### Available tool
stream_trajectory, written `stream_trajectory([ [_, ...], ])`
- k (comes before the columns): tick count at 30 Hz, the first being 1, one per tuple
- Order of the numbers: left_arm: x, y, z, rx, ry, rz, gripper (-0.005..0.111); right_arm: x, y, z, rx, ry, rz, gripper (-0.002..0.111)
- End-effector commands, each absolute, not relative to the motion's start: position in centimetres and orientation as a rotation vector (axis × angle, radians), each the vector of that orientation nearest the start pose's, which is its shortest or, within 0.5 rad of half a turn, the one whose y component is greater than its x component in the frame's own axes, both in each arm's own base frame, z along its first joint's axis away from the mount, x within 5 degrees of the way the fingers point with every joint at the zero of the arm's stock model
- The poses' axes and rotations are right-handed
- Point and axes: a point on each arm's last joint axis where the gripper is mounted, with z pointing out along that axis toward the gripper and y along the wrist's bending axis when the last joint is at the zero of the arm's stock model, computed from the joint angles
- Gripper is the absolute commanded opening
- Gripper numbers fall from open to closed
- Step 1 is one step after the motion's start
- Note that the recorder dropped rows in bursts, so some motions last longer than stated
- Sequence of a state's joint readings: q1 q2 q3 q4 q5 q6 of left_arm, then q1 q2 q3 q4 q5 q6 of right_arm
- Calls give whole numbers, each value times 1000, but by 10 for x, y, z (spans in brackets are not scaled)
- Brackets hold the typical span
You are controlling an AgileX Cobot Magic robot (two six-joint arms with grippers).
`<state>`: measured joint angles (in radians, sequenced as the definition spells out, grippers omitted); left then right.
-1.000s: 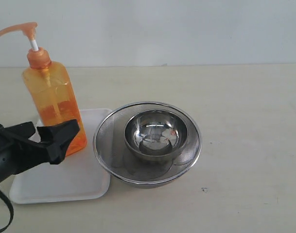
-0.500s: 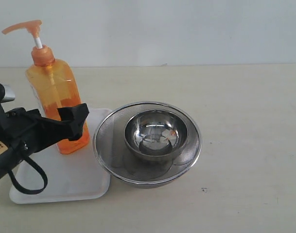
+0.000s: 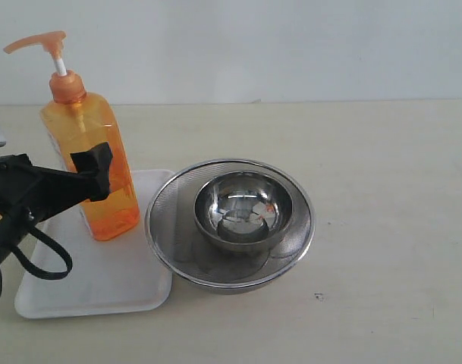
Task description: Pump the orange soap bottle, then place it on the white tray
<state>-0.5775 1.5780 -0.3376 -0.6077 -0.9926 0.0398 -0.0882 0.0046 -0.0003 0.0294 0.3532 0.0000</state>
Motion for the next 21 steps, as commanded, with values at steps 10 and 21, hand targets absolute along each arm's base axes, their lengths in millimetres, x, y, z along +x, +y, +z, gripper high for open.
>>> stream_trajectory([
  [10,225,-86,163,-177,1808,-79,110,53,-4,182,93,1824,-43,0],
  [21,223,-72,160,-259,1824,91,110,53,-4,182,93,1824,-43,0],
])
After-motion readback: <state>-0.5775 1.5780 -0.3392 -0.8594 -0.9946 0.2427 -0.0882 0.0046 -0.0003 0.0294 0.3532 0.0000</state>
